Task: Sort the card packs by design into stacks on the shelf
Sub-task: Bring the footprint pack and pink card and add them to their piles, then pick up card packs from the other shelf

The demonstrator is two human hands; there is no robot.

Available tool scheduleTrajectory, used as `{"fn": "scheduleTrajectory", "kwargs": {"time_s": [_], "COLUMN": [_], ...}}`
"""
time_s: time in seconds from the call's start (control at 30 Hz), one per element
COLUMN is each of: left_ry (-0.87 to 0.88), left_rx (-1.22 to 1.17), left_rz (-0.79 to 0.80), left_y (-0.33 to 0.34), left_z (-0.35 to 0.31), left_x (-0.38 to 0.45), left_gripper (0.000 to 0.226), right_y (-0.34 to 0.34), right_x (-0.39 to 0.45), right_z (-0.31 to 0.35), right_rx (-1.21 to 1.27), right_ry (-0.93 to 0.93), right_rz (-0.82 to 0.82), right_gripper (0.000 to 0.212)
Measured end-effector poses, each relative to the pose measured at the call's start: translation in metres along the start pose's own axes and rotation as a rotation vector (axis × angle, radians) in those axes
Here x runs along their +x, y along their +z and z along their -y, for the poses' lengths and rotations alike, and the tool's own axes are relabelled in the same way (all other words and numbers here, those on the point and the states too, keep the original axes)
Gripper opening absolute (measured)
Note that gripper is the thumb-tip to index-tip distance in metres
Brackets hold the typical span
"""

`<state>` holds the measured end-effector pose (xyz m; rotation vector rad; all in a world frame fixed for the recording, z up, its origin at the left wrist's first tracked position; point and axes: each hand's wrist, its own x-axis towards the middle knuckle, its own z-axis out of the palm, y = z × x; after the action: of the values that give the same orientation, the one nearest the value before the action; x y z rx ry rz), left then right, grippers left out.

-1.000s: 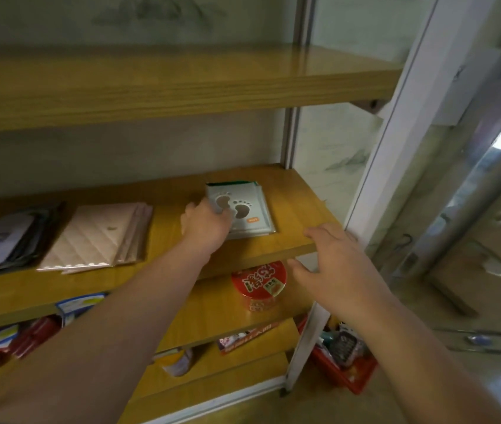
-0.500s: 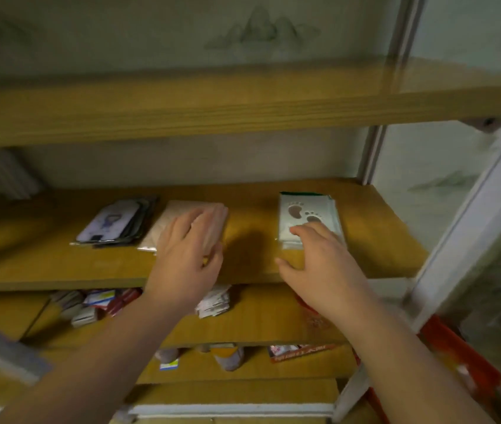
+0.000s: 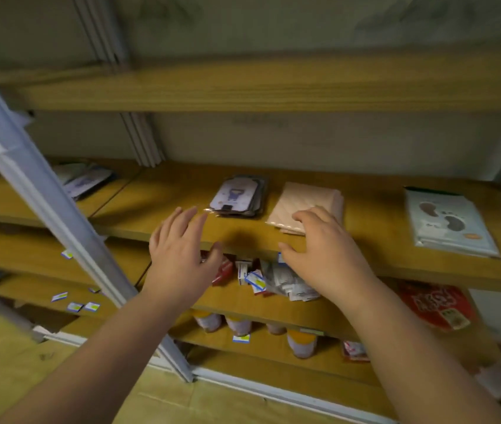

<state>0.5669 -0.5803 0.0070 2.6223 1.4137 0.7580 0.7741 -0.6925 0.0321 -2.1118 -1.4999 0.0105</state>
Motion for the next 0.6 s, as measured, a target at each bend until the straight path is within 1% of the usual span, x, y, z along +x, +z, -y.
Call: {"fn": "scheduleTrajectory", "kwargs": {"time_s": [0.13, 0.4, 0.5, 0.6], "left_ry": [-0.040, -0.016, -0.056, -0.111], "left_rx": [-0.031, -0.048, -0.033, -0.041], "left_rz": [0.001, -0.055, -0.045, -0.036], "left_y": [-0.028, -0.105, -0.128, -0.146], "left_z": [0.069, 0.223, 0.275, 0.322], "left_x": [-0.015, -0.048, -0.056, -0.058], "left_gripper": [0.062, 0.060, 0.061, 0.063], "right_y": [0.034, 0.106, 0.127, 0.147], "right_x": [-0.003, -0.011, -0.009, -0.006], "right_z": [0.074, 0.215, 0.264, 0.310], "right_rx": [-0.004, -0.016, 0.002, 0.000], "right_ry": [-0.026, -0.040, -0.046, -0.107], "right_rz": [0.014, 0.028, 0.010, 0.033], "right_gripper": [0.058, 0.059, 0.058, 0.058]}}
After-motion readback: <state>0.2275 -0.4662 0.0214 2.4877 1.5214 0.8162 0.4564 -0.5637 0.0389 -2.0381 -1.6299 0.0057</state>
